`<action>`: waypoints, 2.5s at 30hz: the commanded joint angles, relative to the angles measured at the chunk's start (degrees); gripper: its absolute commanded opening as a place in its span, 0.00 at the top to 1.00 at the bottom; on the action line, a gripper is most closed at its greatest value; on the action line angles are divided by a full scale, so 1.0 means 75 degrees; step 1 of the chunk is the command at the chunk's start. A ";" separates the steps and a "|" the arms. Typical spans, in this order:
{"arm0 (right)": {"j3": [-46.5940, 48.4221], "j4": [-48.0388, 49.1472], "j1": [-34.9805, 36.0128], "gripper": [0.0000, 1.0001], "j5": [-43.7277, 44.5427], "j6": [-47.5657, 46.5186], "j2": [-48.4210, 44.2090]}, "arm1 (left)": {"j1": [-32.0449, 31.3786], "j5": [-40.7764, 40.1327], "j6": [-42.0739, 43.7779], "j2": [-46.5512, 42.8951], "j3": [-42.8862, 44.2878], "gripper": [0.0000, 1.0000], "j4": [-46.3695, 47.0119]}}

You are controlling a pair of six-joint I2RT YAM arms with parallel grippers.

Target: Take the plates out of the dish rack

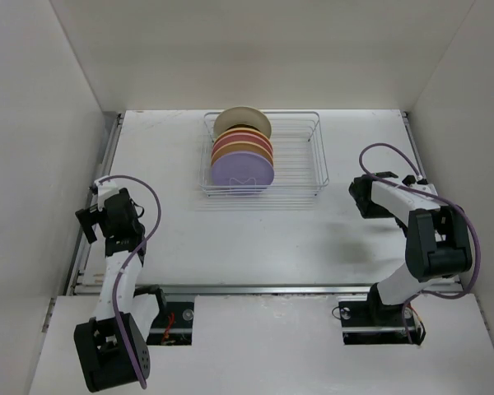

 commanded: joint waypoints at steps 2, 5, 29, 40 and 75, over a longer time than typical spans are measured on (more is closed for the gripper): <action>0.0242 -0.0386 -0.0041 0.00 0.1485 0.0720 0.0039 | -0.0023 0.0090 0.0020 -0.0130 0.0055 0.00 0.0344; 0.0836 -0.0386 0.0029 0.00 0.1485 -0.0492 0.0039 | -0.0023 0.0090 0.0299 -0.0130 0.0055 0.00 0.0344; 0.4277 0.7483 0.3862 0.00 -0.8340 -1.3939 -0.2044 | -0.0959 1.0461 0.2845 0.6268 1.3591 0.00 -1.2008; 0.4719 0.7103 0.3862 0.13 -1.3057 -1.5757 -0.0454 | -0.1030 1.1176 0.2573 0.5427 1.3358 0.00 -1.0077; 0.5211 0.7184 0.3931 1.00 -0.9955 -1.6823 0.1540 | -0.2343 0.8867 -0.0342 0.9901 1.2665 1.00 -0.9230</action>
